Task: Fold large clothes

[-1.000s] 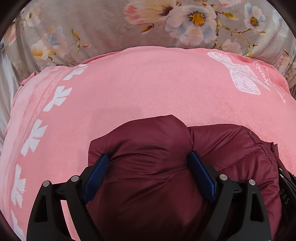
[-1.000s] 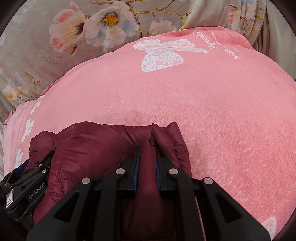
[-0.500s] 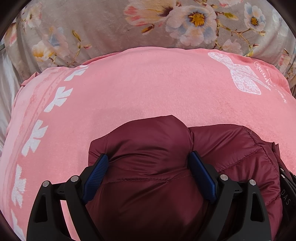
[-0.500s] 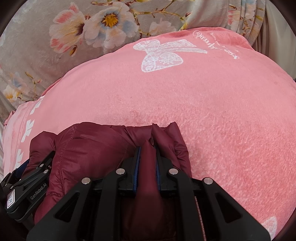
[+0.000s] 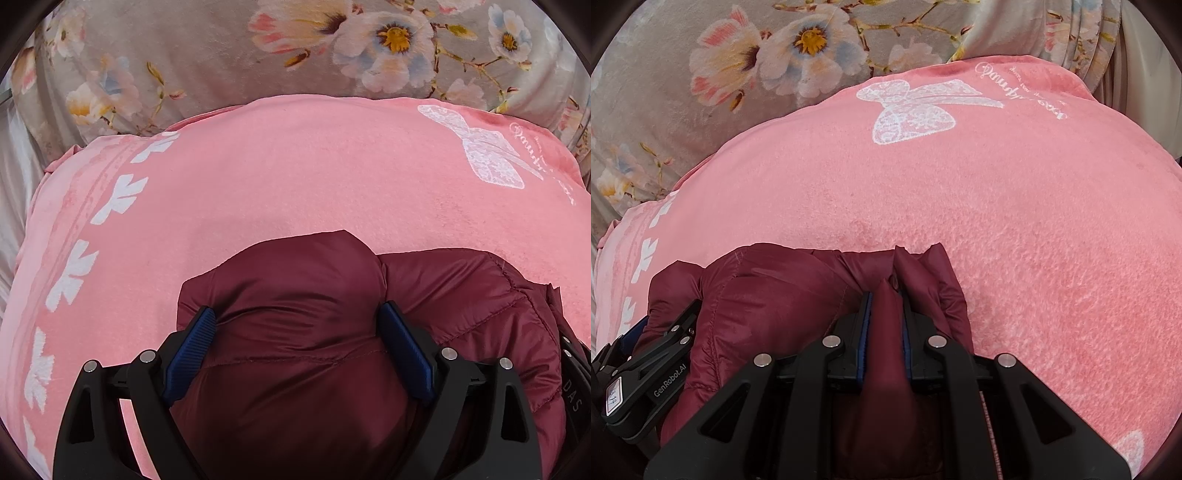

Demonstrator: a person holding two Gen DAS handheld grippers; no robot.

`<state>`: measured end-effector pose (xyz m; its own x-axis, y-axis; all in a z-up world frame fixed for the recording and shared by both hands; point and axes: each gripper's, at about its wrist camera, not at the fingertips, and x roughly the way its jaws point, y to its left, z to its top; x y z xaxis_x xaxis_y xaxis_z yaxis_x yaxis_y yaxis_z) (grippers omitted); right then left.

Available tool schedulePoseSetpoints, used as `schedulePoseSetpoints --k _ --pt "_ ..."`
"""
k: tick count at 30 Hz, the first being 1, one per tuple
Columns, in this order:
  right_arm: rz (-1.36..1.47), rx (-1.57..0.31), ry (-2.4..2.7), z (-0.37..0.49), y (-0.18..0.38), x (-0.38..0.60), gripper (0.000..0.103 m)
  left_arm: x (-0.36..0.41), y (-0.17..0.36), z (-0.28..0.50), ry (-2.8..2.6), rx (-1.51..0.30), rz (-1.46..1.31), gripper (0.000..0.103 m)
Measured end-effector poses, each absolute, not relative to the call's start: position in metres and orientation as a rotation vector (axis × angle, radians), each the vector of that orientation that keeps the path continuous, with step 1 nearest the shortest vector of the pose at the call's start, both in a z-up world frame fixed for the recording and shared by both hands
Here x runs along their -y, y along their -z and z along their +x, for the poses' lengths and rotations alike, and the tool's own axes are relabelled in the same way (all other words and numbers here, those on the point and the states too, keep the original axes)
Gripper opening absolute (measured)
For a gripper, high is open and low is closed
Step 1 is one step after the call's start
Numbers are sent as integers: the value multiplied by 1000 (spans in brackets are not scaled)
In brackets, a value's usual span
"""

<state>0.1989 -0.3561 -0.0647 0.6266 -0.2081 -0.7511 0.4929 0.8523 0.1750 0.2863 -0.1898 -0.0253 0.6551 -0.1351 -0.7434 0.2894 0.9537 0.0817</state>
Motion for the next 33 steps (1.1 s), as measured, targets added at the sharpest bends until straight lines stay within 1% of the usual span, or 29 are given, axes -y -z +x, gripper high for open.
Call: schedulePoseSetpoints --k 8,12,13,14,15,16,17,18,21,23,26,33 --pt "397 -794 407 199 63 357 12 187 24 287 254 -825 180 90" --pt "552 -750 285 182 63 380 15 166 21 285 339 -877 78 93" --pt "583 -750 261 174 61 385 17 157 19 281 363 -902 49 93" --pt "594 -746 254 163 57 387 25 147 16 276 387 -923 14 93" --pt "596 -732 239 149 51 388 28 141 12 269 403 -932 -16 93" --pt "590 -730 238 136 46 387 40 129 7 259 433 -937 -59 93" --pt "577 -733 249 124 41 384 58 117 4 249 459 -941 -97 93" --pt "566 -729 251 113 38 381 61 112 2 241 468 -947 -118 93" --pt "552 -730 203 79 35 372 64 90 8 215 474 -995 -151 93" --pt "552 -772 197 65 43 366 65 85 18 204 463 -1039 -148 93" --pt "598 -818 167 53 62 361 65 71 32 186 494 -1076 -229 94" --pt "662 -767 150 48 68 357 67 74 29 171 534 -1080 -226 93"
